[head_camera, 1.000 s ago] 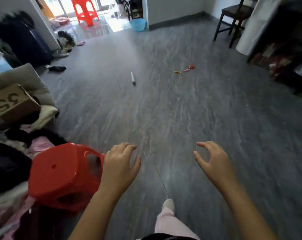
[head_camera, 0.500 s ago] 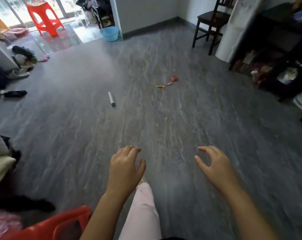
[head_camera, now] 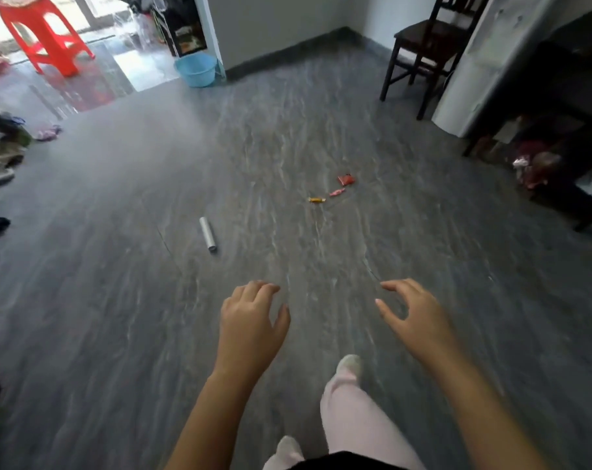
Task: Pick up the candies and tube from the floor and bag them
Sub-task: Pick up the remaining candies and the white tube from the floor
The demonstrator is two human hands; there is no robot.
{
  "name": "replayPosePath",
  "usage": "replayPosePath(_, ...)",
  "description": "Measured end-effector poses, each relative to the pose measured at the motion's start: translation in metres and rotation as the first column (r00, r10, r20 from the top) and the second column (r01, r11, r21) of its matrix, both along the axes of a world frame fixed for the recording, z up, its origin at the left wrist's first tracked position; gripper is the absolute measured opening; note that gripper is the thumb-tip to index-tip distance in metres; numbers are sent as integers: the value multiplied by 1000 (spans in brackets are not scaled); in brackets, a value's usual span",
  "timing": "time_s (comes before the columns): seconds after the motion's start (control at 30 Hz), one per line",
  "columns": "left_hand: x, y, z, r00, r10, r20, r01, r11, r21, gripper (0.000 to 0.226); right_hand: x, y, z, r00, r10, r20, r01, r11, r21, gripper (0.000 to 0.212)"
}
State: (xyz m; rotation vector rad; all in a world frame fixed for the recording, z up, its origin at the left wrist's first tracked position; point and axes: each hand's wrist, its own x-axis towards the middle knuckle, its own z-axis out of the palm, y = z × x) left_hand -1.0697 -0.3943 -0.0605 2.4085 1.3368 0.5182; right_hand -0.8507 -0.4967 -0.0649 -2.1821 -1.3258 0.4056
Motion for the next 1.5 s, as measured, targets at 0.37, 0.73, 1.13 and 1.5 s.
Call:
replayPosePath(0.37, 223, 214, 10, 990, -97, -103, 106, 991, 83, 37, 221, 194, 3, 994, -103, -22, 104, 994, 33, 23)
replayPosePath(0.73, 405, 371, -21, 984, -158, -77, 159, 987, 15, 34, 383, 334, -20, 983, -181, -35, 179, 982, -55, 23)
replayPosePath(1.13, 575, 588, -120, 995, 37, -97, -50, 990, -135, 24, 547, 575, -103, 993, -44, -113, 22, 981, -193, 26)
replayPosePath(1.5, 656, 645, -361, 974, 206, -93, -221, 954, -202, 40, 641, 666, -357, 965, 141, -221, -210, 920, -331, 35)
